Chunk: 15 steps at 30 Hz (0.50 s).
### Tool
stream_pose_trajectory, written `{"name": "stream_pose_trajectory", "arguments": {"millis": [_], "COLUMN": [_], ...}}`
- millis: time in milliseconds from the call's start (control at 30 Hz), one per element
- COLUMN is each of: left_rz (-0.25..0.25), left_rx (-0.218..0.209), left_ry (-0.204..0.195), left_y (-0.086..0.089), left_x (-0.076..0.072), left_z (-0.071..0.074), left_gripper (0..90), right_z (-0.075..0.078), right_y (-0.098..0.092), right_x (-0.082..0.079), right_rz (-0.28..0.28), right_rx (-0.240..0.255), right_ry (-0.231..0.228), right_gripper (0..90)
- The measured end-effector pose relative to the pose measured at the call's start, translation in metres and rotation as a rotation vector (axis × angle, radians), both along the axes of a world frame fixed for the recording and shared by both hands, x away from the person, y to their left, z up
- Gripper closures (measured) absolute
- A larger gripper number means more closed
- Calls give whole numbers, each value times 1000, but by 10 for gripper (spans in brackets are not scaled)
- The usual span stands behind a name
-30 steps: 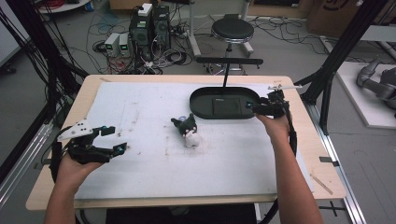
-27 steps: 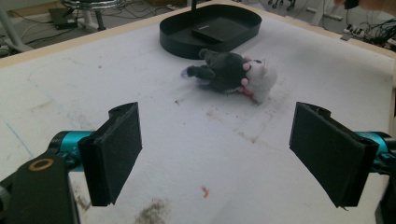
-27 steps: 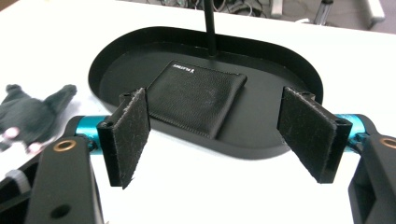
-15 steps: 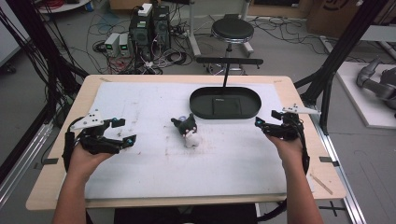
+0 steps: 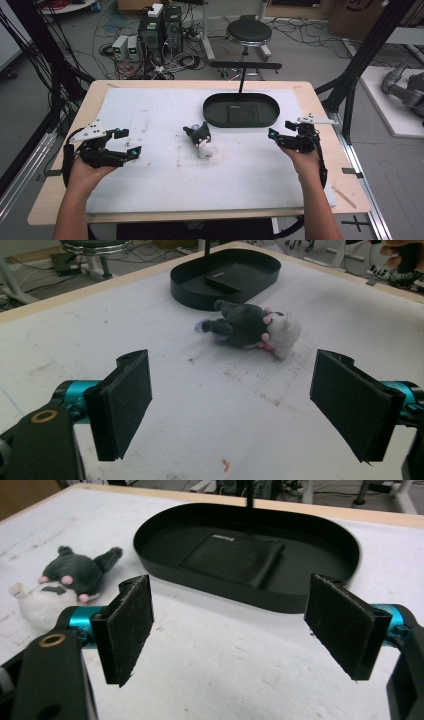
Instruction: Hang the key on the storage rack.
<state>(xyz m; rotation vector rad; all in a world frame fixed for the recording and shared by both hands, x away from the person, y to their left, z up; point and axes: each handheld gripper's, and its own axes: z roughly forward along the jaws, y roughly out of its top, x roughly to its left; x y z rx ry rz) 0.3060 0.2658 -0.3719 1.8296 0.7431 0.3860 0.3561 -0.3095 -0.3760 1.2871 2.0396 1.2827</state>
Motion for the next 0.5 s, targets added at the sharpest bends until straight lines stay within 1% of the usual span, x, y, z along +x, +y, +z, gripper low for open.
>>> {"name": "stream_pose_trajectory", "arguments": {"millis": [100,233,300,333,367,400,500], "left_rz": [13,46,59,65,69,73,80], "left_rx": [5,9,16,15,14,11,18], "left_ry": [6,14,15,15,13,15,17], "left_y": [7,15,18,19,21,22,26], "left_x": [-7,-16,-19,-21,-22,-24,-27], "left_z": [-2,-5,-5,-5,-5,-5,-6], "left_gripper": [169,169,169,169,169,169,170], "right_z": [1,5,5,5,4,4,2], "right_y": [11,27,36,41,50,50,65], "right_x": [2,8,10,11,14,14,17], "right_rz": [19,45,64,75,94,94,121], "right_rx": [-13,-34,-35,-38,-42,-42,-54], "right_ry": [1,-6,-4,-1,8,8,23], "right_gripper": [204,204,204,204,204,204,204]}}
